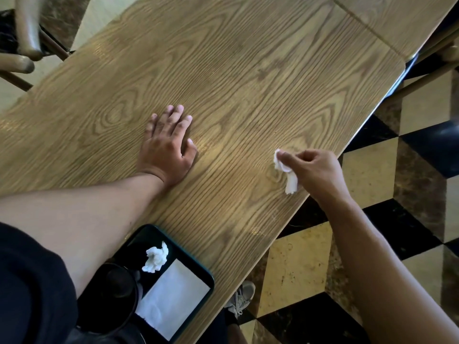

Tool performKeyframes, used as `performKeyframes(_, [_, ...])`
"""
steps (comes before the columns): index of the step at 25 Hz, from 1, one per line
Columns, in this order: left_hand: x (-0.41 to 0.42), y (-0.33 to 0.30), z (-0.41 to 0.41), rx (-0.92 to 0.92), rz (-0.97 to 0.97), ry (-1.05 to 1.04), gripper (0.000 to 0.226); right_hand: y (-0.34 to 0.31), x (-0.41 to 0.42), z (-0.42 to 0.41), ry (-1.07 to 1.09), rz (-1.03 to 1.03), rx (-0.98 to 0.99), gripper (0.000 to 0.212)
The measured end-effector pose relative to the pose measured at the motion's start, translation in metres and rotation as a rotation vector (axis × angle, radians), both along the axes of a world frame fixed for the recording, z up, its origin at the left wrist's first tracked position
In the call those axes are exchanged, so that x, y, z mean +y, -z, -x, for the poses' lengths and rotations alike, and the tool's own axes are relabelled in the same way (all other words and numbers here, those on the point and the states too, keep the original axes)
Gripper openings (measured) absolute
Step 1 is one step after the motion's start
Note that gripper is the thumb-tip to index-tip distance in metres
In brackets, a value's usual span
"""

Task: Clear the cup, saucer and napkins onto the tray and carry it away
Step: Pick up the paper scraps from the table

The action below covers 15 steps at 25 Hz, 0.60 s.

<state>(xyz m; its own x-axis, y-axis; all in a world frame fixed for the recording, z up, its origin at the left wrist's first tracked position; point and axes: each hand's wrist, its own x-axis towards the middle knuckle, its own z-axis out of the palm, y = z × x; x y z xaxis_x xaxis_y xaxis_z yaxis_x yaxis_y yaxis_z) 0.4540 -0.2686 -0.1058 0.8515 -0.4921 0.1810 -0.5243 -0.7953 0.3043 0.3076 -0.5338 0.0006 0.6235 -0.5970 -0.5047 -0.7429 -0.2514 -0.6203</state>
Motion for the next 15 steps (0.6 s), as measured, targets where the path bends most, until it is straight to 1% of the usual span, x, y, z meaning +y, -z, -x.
performKeyframes(1, [0.0, 0.0, 0.0, 0.003, -0.001, -0.001, 0.06, 0.006, 0.002, 0.001, -0.063, 0.059, 0.066, 0.042])
performKeyframes(2, [0.001, 0.0, 0.0, 0.009, -0.001, 0.0, 0.06, 0.009, 0.004, 0.001, -0.108, 0.121, 0.106, 0.037])
performKeyframes(6, [0.0, 0.0, 0.0, 0.003, -0.006, -0.004, 0.059, 0.011, -0.003, -0.006, -0.215, 0.256, 0.096, 0.007])
performKeyframes(7, [0.0, 0.0, 0.0, 0.0, -0.006, -0.005, 0.059, 0.01, -0.006, -0.011, -0.239, 0.29, 0.087, 0.007])
performKeyframes(9, [0.0, 0.001, 0.0, 0.006, -0.007, -0.007, 0.06, 0.013, -0.012, -0.021, -0.274, 0.387, 0.053, 0.019])
performKeyframes(10, [0.0, 0.001, 0.0, 0.008, -0.008, -0.009, 0.06, 0.017, -0.015, -0.028, -0.29, 0.455, 0.03, 0.022])
performKeyframes(12, [0.0, 0.0, 0.001, 0.005, -0.009, -0.009, 0.06, 0.024, -0.019, -0.041, -0.33, 0.565, -0.004, 0.021])
performKeyframes(15, [-0.001, 0.0, 0.001, -0.001, -0.019, -0.004, 0.06, 0.035, -0.014, -0.049, -0.468, 0.638, -0.08, 0.02])
